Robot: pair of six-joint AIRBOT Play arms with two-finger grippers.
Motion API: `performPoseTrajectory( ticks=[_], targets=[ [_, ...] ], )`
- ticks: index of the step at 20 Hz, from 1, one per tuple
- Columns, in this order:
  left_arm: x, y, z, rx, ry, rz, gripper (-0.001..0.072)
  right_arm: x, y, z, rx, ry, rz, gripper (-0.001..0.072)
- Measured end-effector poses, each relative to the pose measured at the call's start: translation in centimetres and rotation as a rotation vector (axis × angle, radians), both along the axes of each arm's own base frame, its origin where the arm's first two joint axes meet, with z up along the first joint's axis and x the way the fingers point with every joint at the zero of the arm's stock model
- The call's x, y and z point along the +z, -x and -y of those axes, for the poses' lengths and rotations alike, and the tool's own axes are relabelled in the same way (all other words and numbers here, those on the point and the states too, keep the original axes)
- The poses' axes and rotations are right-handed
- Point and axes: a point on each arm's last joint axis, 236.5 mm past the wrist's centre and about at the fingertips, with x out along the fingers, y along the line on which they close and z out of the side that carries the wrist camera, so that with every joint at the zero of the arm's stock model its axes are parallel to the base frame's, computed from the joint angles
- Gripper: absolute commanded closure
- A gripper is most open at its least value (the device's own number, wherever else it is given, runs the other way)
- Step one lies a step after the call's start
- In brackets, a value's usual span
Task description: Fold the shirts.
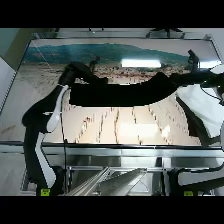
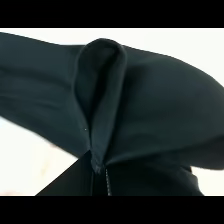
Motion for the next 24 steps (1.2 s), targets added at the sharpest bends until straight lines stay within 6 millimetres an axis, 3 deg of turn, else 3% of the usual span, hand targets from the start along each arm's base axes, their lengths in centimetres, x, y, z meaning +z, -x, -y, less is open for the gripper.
performPoseTrajectory(
  ticks=[3,6,8,10,12,15,17,21,22,24],
  targets=[
    [-2.4,1.8,4.5,-0.057,-0.005,-0.005,0.0693,4.5,0.9,-2.5,0.050,-0.041,0.075,0.0693],
    [-3.1,2.1,7.1,-0.082,0.003,0.002,0.0693,6.7,1.8,-4.8,0.098,-0.063,0.113,0.0692],
    [-1.7,2.0,7.9,-0.091,0.023,0.015,0.0693,7.4,2.3,-6.1,0.117,-0.074,0.118,0.0693],
    [1.4,1.3,7.3,-0.085,0.047,0.047,0.0694,8.0,2.7,-7.3,0.139,-0.084,0.122,0.0693],
    [6.2,0.2,4.9,-0.067,0.073,0.108,0.0693,8.6,3.2,-8.6,0.164,-0.094,0.130,0.0692],
    [14.0,-0.7,-1.9,-0.019,0.087,0.186,0.0693,9.8,3.5,-12.5,0.205,-0.132,0.160,0.0692],
    [18.4,-0.3,-6.8,0.015,0.080,0.220,0.0693,10.3,3.4,-16.6,0.224,-0.171,0.193,0.0692],
    [25.1,1.3,-14.7,0.105,0.057,0.298,0.0693,9.5,3.1,-28.9,0.264,-0.282,0.311,0.0688],
    [26.2,1.7,-15.9,0.122,0.052,0.315,0.0693,8.2,3.1,-32.4,0.259,-0.298,0.332,0.0636],
    [28.2,2.6,-17.6,0.150,0.044,0.346,0.0693,4.3,3.5,-38.4,0.254,-0.304,0.346,0.0284]
  ],
)
